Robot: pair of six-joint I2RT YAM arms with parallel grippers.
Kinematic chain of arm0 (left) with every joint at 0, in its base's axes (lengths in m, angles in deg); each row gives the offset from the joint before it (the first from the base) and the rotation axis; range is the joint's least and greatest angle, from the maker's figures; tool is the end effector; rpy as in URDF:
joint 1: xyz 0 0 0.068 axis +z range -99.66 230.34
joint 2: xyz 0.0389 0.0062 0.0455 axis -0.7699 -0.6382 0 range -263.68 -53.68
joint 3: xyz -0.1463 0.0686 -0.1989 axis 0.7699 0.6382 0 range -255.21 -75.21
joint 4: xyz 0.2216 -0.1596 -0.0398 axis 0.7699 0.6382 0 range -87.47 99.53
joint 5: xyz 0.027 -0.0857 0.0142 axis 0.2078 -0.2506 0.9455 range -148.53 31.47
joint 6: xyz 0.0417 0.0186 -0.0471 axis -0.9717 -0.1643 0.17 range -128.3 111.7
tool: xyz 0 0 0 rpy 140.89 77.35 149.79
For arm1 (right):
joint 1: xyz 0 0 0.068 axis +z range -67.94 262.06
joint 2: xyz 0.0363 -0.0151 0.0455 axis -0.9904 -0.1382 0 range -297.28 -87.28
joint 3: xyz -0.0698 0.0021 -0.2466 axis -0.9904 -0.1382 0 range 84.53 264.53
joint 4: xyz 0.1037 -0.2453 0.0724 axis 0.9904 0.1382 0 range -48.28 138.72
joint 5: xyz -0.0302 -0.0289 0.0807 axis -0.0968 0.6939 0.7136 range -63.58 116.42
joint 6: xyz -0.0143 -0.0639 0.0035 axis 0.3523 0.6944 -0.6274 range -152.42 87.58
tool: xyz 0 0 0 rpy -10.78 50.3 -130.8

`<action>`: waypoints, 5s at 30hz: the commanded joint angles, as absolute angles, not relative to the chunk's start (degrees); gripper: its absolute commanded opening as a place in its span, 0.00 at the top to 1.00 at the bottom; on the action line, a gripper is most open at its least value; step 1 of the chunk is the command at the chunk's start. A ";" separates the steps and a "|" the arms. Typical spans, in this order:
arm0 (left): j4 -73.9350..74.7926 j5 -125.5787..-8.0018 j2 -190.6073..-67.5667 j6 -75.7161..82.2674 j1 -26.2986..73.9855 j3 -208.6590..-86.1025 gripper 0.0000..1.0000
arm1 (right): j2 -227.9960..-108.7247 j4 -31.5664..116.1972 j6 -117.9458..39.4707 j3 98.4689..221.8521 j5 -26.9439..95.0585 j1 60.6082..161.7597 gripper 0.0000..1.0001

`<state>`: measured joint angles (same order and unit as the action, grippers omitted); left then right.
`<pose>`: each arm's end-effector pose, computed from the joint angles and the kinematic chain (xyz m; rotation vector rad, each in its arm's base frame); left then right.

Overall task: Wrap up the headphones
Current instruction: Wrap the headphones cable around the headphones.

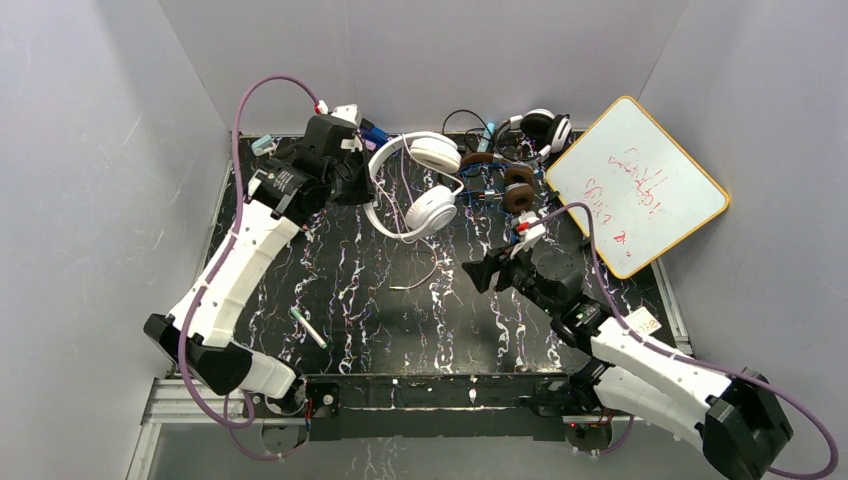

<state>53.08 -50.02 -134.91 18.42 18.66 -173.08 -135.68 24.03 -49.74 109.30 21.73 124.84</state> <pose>0.2750 -0.1609 0.4197 0.0080 2.1864 -0.4262 0.1816 0.1622 0.2357 -0.3180 1.6961 0.7174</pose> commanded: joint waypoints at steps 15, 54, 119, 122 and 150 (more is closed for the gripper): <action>57.42 -58.07 -133.04 21.59 18.53 -178.87 1.00 | -182.20 -21.36 -56.64 123.45 61.41 113.78 0.09; 56.28 -62.68 -131.91 21.58 18.53 -175.97 1.00 | -198.55 -2.47 -58.23 157.32 55.66 108.78 0.99; 40.11 -52.41 -131.38 29.65 19.67 -166.56 1.00 | -158.97 12.95 -65.02 123.25 40.31 112.03 0.99; 42.33 -57.99 -132.26 29.04 19.67 -166.99 1.00 | -166.09 12.85 -63.53 129.55 46.40 103.53 0.99; 50.65 -63.89 -128.25 22.43 18.53 -157.27 1.00 | -201.18 23.12 -67.07 180.09 57.43 84.53 0.99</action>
